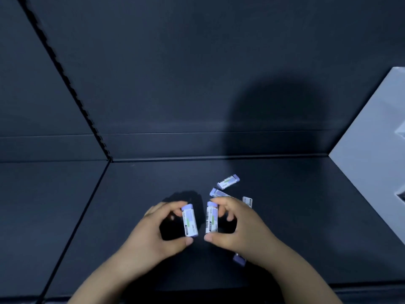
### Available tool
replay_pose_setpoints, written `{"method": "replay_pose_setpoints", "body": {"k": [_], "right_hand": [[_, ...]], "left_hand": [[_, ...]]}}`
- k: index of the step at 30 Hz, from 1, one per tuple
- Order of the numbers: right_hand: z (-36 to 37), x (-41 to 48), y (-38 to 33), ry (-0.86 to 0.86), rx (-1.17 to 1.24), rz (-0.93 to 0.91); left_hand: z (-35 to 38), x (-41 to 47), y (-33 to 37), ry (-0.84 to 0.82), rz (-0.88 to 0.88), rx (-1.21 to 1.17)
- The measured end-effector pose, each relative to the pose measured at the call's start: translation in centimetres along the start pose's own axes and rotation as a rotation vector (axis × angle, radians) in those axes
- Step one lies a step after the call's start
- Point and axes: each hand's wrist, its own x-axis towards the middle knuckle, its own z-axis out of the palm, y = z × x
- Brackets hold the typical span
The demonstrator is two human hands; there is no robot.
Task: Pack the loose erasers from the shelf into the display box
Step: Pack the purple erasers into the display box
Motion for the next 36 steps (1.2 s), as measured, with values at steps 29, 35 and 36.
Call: {"method": "replay_pose_setpoints", "body": {"k": [29,35,36], "right_hand": [[17.5,5.9,-14.7,-0.115,0.461,-0.072],[20.6,8.1,-17.8,-0.201,0.345,-0.108],[21.5,8.4,-18.4,-0.213,0.322,-0.112]], "left_hand": [[-19.8,-5.1,-9.6,-0.108,0.068,-0.184],[-24.0,-8.1,-11.0,0.038,-0.021,-0.059],[-24.8,-8.7,-11.5,0.075,-0.039,-0.048]]}}
